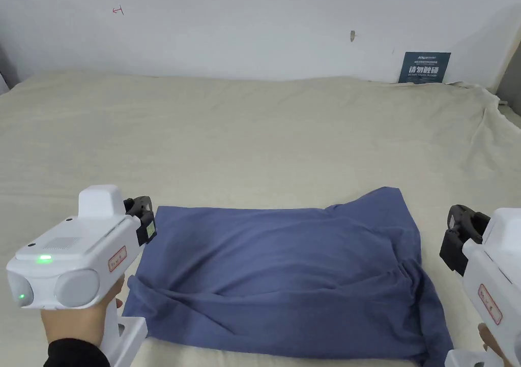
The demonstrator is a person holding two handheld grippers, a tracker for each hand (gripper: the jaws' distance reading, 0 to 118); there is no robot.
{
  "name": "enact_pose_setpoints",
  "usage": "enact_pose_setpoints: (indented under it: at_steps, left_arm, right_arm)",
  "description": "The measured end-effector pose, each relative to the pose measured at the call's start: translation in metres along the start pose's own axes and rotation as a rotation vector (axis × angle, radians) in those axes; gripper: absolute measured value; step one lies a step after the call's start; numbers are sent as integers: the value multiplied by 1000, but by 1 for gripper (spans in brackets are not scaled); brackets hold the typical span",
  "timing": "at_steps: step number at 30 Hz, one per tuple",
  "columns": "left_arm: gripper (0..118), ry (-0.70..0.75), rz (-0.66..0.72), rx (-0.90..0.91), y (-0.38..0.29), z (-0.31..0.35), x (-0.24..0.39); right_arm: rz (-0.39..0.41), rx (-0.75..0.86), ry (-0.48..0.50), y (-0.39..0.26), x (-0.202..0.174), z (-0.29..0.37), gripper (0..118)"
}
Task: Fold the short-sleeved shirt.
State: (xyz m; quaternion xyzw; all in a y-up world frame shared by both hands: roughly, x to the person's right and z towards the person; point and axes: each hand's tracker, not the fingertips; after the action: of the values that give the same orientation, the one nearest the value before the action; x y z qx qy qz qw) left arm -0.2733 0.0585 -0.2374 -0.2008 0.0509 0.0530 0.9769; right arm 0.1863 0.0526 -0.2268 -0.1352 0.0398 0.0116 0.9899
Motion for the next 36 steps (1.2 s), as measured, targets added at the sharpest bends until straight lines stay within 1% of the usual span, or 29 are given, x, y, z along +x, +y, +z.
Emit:
enact_pose_setpoints:
  at_steps: [6,9,14,15,16,17,18,19,20,21,22,23,27,29,30,31,32,33,34,35,36]
  left_arm:
    - [0,-10,42,-116,18,-72,-19]
    - [0,-12,96,-193,23,-120,-32]
    - [0,-6,162,-341,21,-200,-52]
    - [2,-2,169,-386,19,-215,-56]
    - [9,10,190,-408,17,-230,-61]
    - [19,17,186,-422,13,-242,-63]
    - [35,18,184,-445,11,-254,-66]
    - [59,31,185,-471,8,-267,-69]
    - [72,40,167,-510,4,-279,-71]
    - [79,52,156,-534,-3,-294,-78]
    - [81,63,144,-545,-8,-305,-82]
    - [81,68,124,-566,-12,-313,-82]
    - [79,77,73,-627,-25,-334,-77]
    - [54,65,57,-646,-34,-341,-75]
    - [52,53,35,-674,-37,-344,-72]
    - [45,116,-26,-671,-38,-342,-67]
    - [32,86,-38,-648,-35,-339,-63]
    - [15,75,-45,-646,-35,-336,-60]
    - [4,59,-53,-644,-35,-336,-58]
    - [3,31,-39,-638,-34,-336,-58]
    - [2,40,-25,-640,-35,-337,-56]
  right_arm:
    - [-2,-25,1,3,-1,-29,0]
    - [-3,-41,-5,4,0,-50,0]
    - [-3,-76,-21,1,1,-85,0]
    - [-2,-81,-23,-1,1,-89,0]
    - [-1,-90,-26,-2,1,-93,0]
    - [0,-96,-29,-4,1,-97,0]
    - [-1,-103,-30,-6,1,-101,0]
    - [-1,-111,-32,-7,1,-104,0]
    - [-1,-119,-36,-9,0,-107,0]
    - [-1,-125,-39,-11,0,-109,0]
    - [0,-132,-41,-13,-1,-112,0]
    - [0,-141,-42,-12,0,-100,0]
    - [-4,-164,-45,-14,-1,-90,0]
    - [-4,-174,-44,-14,-2,-85,0]
    - [-10,-178,-43,-15,-2,-84,0]
    - [-20,-182,-39,-12,-1,-80,0]
    - [-24,-189,-36,-9,0,-76,0]
    - [-25,-194,-34,-9,0,-76,0]
    - [-23,-196,-33,-10,0,-76,0]
    - [-23,-202,-29,-10,0,-78,0]
    - [-28,-211,-23,-9,2,-81,0]
